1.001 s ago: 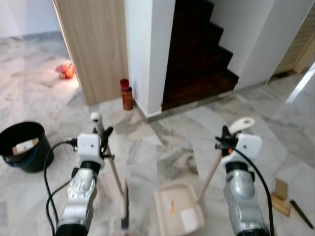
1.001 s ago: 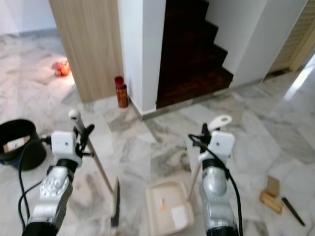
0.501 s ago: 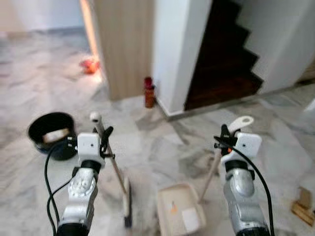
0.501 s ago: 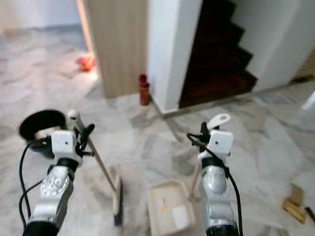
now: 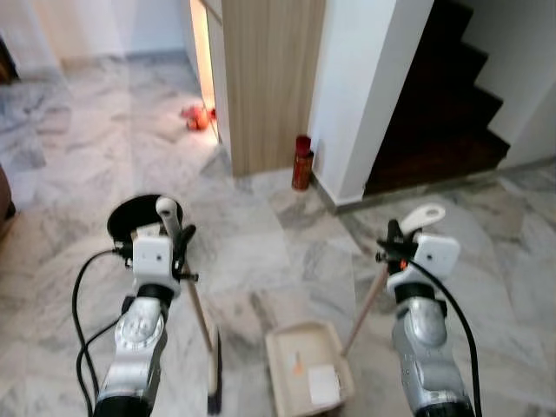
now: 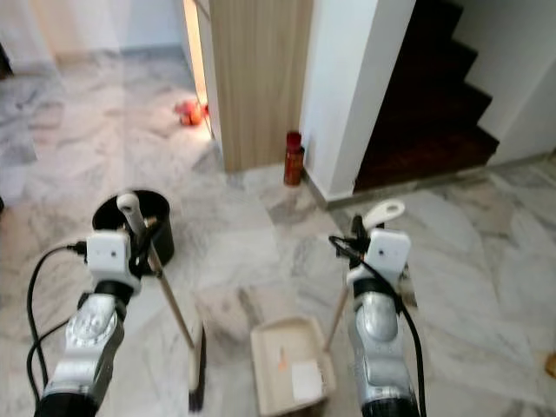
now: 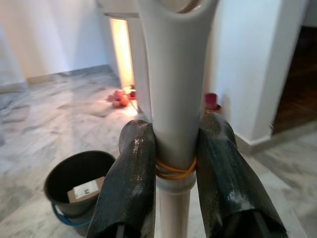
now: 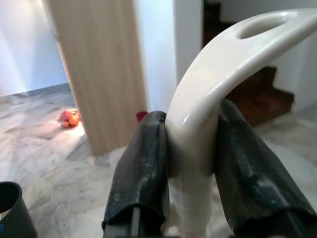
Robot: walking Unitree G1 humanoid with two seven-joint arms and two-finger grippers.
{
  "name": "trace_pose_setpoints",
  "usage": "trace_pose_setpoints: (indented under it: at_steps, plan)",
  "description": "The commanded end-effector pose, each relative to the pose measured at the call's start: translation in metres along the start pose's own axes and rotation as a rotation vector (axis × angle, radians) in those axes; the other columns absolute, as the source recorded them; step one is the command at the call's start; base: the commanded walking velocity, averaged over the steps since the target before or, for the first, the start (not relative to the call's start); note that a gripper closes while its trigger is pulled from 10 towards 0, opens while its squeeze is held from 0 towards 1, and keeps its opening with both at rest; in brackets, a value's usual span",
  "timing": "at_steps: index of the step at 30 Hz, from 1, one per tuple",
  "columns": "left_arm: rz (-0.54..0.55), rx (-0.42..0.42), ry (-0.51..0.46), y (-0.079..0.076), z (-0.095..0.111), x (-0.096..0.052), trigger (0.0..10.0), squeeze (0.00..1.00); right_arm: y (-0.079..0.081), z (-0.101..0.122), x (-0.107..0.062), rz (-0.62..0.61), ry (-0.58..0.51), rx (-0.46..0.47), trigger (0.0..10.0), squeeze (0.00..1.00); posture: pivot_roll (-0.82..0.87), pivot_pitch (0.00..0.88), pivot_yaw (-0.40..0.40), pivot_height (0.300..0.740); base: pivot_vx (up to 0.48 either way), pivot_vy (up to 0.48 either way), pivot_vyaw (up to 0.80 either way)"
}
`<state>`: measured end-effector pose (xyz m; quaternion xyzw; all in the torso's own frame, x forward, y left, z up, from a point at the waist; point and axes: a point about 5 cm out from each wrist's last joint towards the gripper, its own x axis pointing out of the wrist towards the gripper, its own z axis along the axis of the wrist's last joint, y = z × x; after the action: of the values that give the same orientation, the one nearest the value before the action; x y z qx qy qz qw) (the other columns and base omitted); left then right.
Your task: Sweep floor
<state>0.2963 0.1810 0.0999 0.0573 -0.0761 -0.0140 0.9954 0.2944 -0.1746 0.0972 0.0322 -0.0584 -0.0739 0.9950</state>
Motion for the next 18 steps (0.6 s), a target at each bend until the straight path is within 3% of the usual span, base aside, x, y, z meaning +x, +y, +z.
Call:
trace_pose_setpoints:
  at_steps: [1, 9, 18]
  plan:
    - [-0.015, 0.009, -0.051, -0.0038, 0.012, 0.006, 10.0, 0.0, -0.0031, 0.0093, 0.0025, -0.017, -0.042, 0.016, 10.0, 0.0, 0.02, 0.0, -0.024, 0.74, 0.0, 0.315, 0.0]
    - [-0.014, -0.04, 0.018, -0.0067, 0.0055, 0.0073, 10.0, 0.0, -0.0023, 0.0088, 0.0024, -0.016, -0.039, 0.018, 10.0, 0.0, 0.02, 0.0, -0.02, 0.74, 0.0, 0.073, 0.0]
    - [-0.015, -0.028, -0.011, -0.0044, 0.0105, 0.0096, 10.0, 0.0, -0.0012, 0.0088, 0.0031, -0.009, -0.041, 0.015, 10.0, 0.0, 0.02, 0.0, -0.017, 0.74, 0.0, 0.0, 0.0]
